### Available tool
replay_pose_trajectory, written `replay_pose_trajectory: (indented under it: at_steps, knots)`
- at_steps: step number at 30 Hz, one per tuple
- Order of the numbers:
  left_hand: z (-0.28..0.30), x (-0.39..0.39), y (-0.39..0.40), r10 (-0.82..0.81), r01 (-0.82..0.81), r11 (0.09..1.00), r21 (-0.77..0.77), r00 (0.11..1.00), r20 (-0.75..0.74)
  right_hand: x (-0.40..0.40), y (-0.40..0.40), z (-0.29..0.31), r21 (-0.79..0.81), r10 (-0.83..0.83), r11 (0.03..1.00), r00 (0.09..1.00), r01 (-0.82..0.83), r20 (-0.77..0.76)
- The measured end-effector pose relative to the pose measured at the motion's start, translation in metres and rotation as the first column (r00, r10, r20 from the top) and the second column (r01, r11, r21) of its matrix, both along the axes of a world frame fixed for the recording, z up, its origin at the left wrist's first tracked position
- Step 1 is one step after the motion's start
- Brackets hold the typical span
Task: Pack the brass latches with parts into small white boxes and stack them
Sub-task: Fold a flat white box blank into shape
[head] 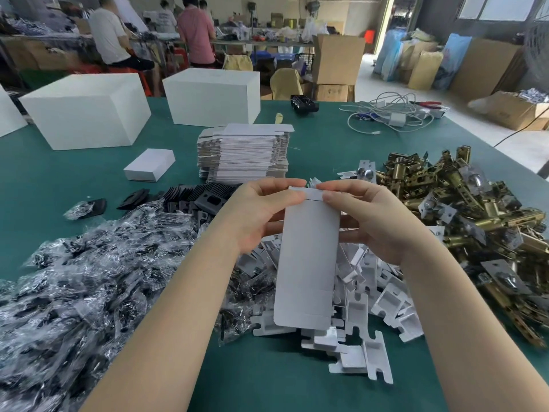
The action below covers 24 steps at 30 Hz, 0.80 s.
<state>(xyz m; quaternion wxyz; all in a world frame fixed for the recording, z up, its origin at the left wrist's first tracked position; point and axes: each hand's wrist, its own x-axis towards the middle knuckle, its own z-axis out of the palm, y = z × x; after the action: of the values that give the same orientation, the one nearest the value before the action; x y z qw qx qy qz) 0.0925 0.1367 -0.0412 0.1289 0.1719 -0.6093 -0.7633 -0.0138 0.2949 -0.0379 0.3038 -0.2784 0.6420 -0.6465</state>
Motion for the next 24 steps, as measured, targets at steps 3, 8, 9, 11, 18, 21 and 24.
replay_pose_trajectory:
  at_steps: [3, 8, 9, 11, 18, 21, 24]
  knots:
    - [0.0, 0.001, -0.001, -0.021, 0.021, 1.0, -0.007, 1.0, 0.003, 0.0, -0.002, 0.0, -0.028, -0.025, 0.999, 1.0, 0.025, -0.001]
    - [0.003, 0.003, -0.004, -0.041, 0.041, 0.999, 0.022, 0.999, 0.035, 0.0, -0.004, -0.003, -0.037, -0.007, 0.999, 0.999, 0.008, 0.045]
    - [0.004, 0.003, -0.004, -0.043, 0.042, 0.999, 0.021, 0.998, 0.044, -0.001, -0.003, -0.003, -0.031, -0.001, 1.0, 0.999, 0.003, 0.054]
    - [0.003, 0.003, -0.003, -0.044, 0.043, 0.999, 0.013, 0.997, 0.057, -0.002, -0.002, -0.004, -0.018, 0.009, 1.0, 0.997, -0.007, 0.07]
    - [0.004, 0.003, -0.002, -0.054, 0.051, 0.998, 0.045, 0.996, 0.072, -0.007, 0.001, -0.003, -0.058, 0.053, 0.997, 0.994, -0.048, 0.094]
    - [0.004, 0.004, -0.003, -0.088, 0.083, 0.995, 0.058, 0.993, 0.084, -0.008, 0.001, -0.005, -0.068, 0.081, 0.995, 0.992, -0.074, 0.095]
    - [0.005, 0.004, -0.005, -0.098, 0.089, 0.993, 0.081, 0.988, 0.119, -0.009, 0.001, -0.007, -0.049, 0.088, 0.995, 0.989, -0.083, 0.117]
